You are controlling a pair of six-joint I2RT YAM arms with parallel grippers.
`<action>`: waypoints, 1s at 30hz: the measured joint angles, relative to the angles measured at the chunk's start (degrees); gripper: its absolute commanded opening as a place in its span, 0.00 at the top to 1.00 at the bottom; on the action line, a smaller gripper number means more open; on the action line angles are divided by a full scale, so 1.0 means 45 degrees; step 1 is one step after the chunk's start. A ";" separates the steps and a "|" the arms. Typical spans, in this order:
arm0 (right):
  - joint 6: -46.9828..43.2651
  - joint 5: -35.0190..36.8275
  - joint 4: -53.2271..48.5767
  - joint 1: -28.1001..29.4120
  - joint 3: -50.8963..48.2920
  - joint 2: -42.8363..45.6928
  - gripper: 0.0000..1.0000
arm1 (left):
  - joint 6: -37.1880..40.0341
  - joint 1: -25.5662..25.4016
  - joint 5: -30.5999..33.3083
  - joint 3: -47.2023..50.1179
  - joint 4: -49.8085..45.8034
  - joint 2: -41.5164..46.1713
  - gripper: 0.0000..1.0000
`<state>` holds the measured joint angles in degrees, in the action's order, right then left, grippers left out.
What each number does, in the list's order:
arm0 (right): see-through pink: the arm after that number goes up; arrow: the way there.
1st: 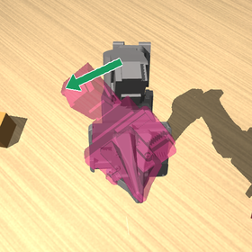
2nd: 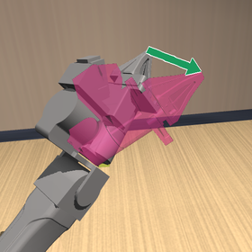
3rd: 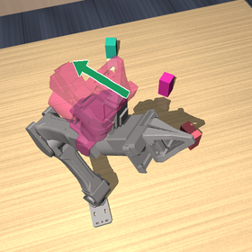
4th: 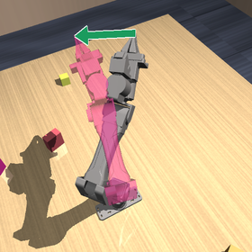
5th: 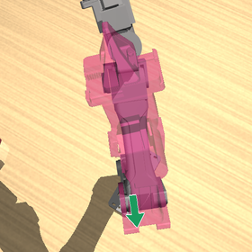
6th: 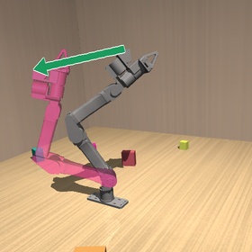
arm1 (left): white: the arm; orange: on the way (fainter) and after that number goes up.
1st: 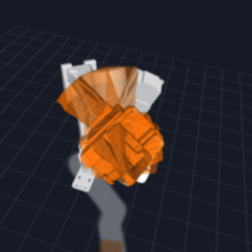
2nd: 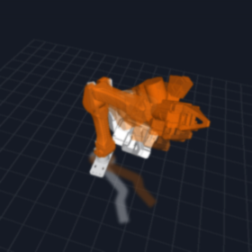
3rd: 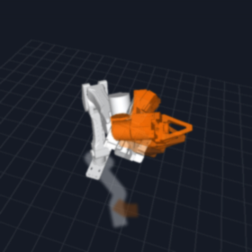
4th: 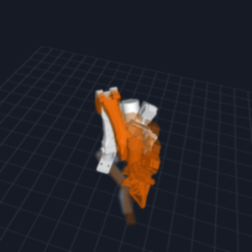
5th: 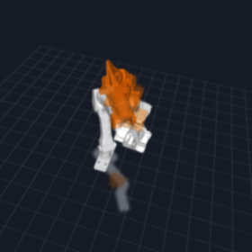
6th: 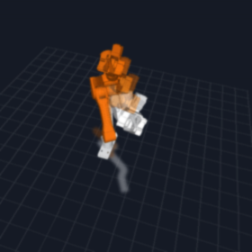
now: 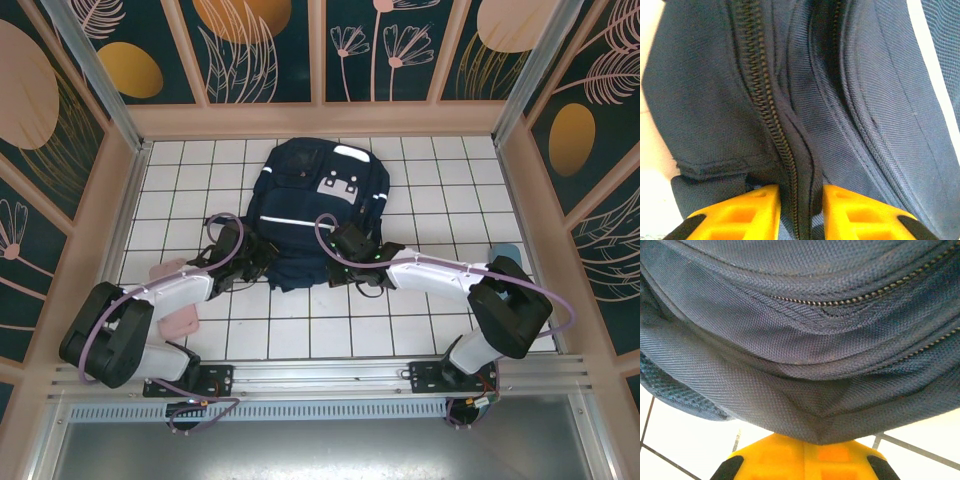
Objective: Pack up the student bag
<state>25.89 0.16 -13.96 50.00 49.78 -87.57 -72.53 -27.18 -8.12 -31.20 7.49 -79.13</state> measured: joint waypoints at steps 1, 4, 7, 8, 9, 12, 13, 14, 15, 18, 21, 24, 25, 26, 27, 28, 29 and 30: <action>-0.0010 0.0044 -0.0005 -0.0005 0.0000 0.0000 1.00 | -0.0053 -0.0010 0.0092 0.0044 0.0000 0.0000 0.82; -0.0141 0.0209 -0.0165 -0.0039 0.0005 0.0015 1.00 | -0.0185 -0.0073 0.0340 0.0185 0.0092 0.0015 0.88; -0.0452 0.0355 -0.0364 -0.0311 0.0015 0.0029 1.00 | -0.0243 -0.0136 0.0563 0.0291 0.0170 0.0117 0.90; -0.0617 0.0389 -0.0447 -0.0510 0.0015 0.0053 1.00 | -0.0243 -0.0151 0.0636 0.0340 0.0185 0.0204 0.90; -0.0748 0.0437 -0.0505 -0.0699 0.0015 0.0087 1.00 | -0.0233 -0.0160 0.0714 0.0374 0.0185 0.0272 0.91; -0.1379 0.0719 -0.0680 -0.1409 -0.0015 0.0311 1.00 | -0.0185 -0.0170 0.1141 0.0471 0.0151 0.0520 0.93; -0.1598 0.0787 -0.0690 -0.1622 -0.0015 0.0398 1.00 | -0.0146 -0.0175 0.1302 0.0491 0.0117 0.0597 0.93; -0.1807 0.0874 -0.0685 -0.1860 -0.0015 0.0481 1.00 | -0.0126 -0.0180 0.1399 0.0505 0.0083 0.0661 0.94; -0.2025 0.0913 -0.0675 -0.2069 -0.0015 0.0529 1.00 | -0.0121 -0.0185 0.1462 0.0520 0.0083 0.0699 0.94; -0.2526 0.0952 -0.0651 -0.2642 -0.0015 0.0559 1.00 | -0.0039 -0.0209 0.1501 0.0534 0.0087 0.0719 0.96; -0.2919 0.0986 -0.0631 -0.3007 0.0141 0.0418 1.00 | 0.0024 -0.0219 0.1481 0.0529 0.0092 0.0719 0.97; -0.3026 0.1277 -0.0665 -0.3322 0.0631 -0.0097 1.00 | 0.0097 -0.0219 0.1472 0.0529 0.0155 0.0651 0.98; -0.3021 0.1423 -0.0670 -0.3424 0.0806 -0.0282 1.00 | 0.0112 -0.0219 0.1457 0.0525 0.0209 0.0612 0.98; -0.3021 0.1535 -0.0670 -0.3536 0.0981 -0.0471 1.00 | 0.0117 -0.0219 0.1447 0.0505 0.0262 0.0583 0.98; -0.3016 0.1622 -0.0661 -0.3628 0.1088 -0.0588 1.00 | 0.0146 -0.0219 0.1443 0.0500 0.0306 0.0573 0.98; -0.3007 0.1637 -0.0656 -0.3759 0.1195 -0.0704 1.00 | 0.0165 -0.0219 0.1443 0.0481 0.0316 0.0573 0.98; -0.3002 0.1637 -0.0656 -0.3881 0.1268 -0.0782 1.00 | 0.0199 -0.0228 0.1404 0.0466 0.0345 0.0573 0.98; -0.2968 0.1632 -0.0656 -0.3978 0.1311 -0.0826 1.00 | 0.0204 -0.0233 0.1355 0.0442 0.0350 0.0573 0.99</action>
<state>12.53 7.51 -16.91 32.10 55.68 -91.29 -71.61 -28.23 -2.02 -29.21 9.06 -76.55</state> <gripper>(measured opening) 0.053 0.056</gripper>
